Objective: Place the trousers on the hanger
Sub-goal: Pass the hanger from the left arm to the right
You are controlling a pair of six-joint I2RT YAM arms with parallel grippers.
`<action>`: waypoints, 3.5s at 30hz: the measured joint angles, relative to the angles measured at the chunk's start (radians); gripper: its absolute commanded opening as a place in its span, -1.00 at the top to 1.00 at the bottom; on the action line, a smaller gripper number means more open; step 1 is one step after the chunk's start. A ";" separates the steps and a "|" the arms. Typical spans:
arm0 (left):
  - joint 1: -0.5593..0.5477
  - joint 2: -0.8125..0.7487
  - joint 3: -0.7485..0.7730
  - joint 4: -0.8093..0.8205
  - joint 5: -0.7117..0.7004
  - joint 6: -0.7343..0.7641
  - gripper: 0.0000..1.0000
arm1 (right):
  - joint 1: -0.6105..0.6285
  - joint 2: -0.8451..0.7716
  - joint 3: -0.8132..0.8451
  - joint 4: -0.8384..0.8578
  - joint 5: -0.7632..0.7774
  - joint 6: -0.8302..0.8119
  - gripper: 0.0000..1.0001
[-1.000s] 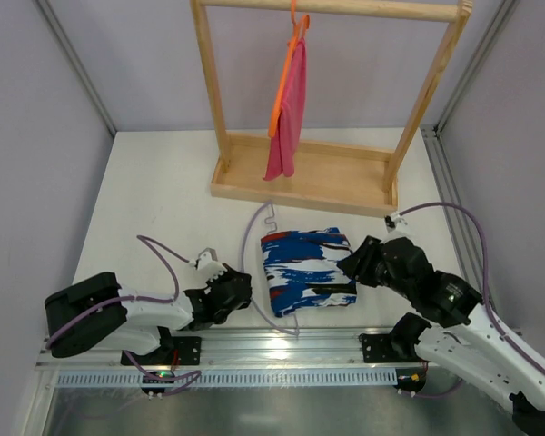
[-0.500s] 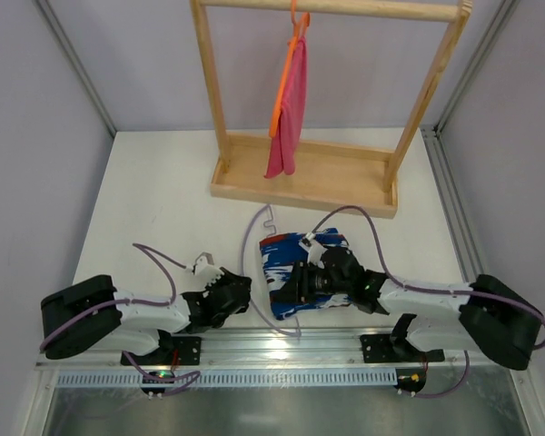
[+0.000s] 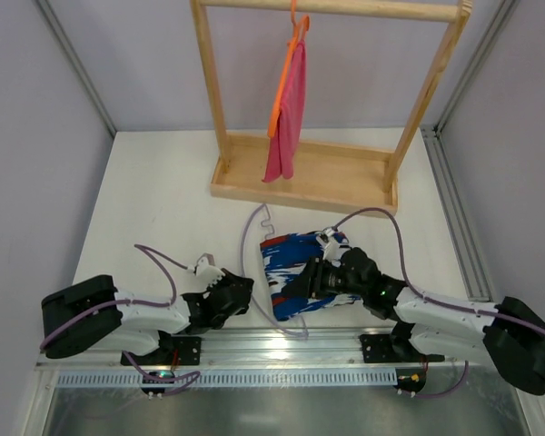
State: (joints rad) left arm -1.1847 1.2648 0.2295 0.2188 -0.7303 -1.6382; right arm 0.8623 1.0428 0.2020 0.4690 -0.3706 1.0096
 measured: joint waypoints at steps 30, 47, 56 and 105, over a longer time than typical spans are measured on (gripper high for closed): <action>-0.021 -0.031 -0.018 -0.018 0.005 -0.038 0.99 | -0.403 0.368 0.382 -0.196 -0.250 -0.290 0.12; -0.025 -0.037 -0.018 -0.021 0.004 -0.038 0.99 | -0.588 0.317 0.448 -0.512 -0.216 -0.463 0.10; -0.032 -0.053 -0.018 -0.048 0.009 -0.039 0.99 | -0.428 -0.060 0.414 -0.845 -0.077 -0.486 0.53; -0.079 -0.347 -0.056 -0.353 0.047 -0.001 0.99 | 0.900 0.543 0.776 -0.877 1.186 -0.465 -0.41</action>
State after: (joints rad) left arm -1.2636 0.9180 0.1734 -0.1341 -0.6834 -1.6390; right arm 1.7622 1.5856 0.9779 -0.4084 0.8158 0.5446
